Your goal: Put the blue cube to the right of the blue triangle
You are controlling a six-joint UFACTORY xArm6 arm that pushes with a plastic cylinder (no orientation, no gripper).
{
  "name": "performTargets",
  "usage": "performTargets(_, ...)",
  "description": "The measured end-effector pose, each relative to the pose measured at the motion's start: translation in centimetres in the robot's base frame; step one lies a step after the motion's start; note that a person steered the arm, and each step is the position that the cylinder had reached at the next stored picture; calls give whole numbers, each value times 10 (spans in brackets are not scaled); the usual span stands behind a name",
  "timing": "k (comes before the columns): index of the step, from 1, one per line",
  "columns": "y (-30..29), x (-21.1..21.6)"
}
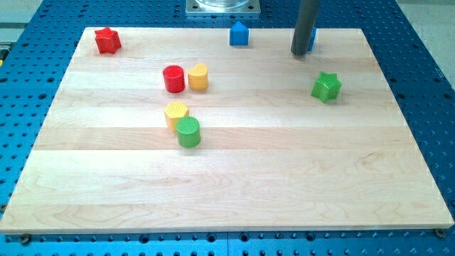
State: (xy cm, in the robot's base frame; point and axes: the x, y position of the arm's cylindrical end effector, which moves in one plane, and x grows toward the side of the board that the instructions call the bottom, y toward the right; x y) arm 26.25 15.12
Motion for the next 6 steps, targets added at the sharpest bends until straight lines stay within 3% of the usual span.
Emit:
performTargets(3, -2, 6)
performTargets(4, -47, 44)
performTargets(6, -197, 87)
